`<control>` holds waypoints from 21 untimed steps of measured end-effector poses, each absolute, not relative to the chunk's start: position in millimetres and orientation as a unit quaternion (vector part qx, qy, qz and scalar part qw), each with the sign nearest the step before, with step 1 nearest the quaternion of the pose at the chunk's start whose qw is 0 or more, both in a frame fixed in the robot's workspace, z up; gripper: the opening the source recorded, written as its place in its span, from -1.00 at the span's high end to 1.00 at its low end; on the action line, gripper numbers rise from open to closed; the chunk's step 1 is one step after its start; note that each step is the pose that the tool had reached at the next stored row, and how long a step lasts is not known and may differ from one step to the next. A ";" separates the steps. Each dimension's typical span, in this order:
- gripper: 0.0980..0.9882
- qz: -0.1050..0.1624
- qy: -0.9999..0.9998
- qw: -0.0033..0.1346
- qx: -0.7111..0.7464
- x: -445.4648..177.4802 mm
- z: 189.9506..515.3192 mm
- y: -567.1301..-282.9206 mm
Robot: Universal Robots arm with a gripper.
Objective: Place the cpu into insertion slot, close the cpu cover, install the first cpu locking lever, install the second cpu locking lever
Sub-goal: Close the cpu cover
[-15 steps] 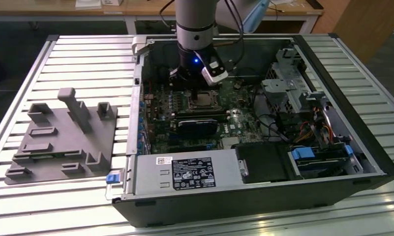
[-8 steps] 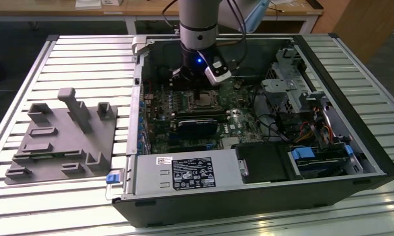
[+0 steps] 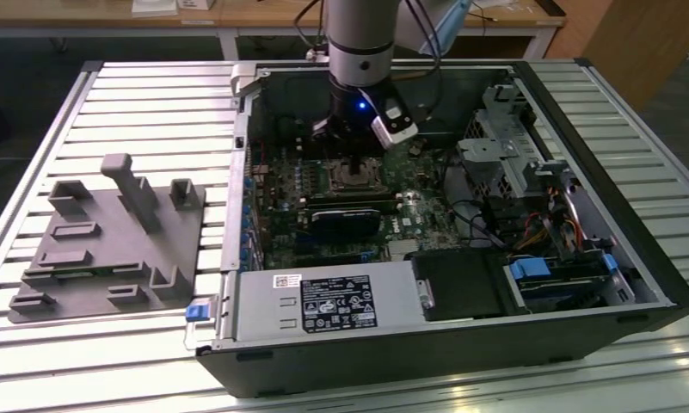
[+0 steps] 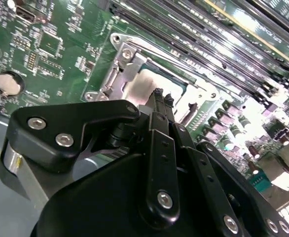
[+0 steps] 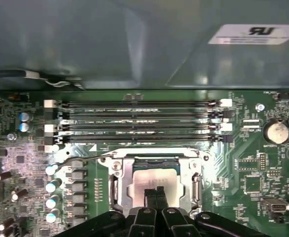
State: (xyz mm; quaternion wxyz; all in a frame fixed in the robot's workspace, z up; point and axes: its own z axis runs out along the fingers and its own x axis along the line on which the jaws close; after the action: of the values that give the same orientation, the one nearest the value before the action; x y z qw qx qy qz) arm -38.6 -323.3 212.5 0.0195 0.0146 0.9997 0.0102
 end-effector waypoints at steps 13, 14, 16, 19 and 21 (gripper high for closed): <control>0.98 0.010 1.000 0.020 0.015 -38.3 232.2 -323.2; 0.98 0.010 1.000 0.019 0.015 -38.3 234.4 -323.2; 0.98 0.010 1.000 0.020 0.015 -38.3 238.5 -323.3; 0.98 0.010 1.000 0.020 0.015 -38.3 241.9 -323.2; 0.98 0.010 1.000 0.020 0.015 -38.3 242.6 -323.2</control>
State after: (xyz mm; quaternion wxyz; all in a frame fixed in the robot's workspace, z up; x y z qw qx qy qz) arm -38.3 -323.2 242.6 0.0196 0.0146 0.9996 0.0103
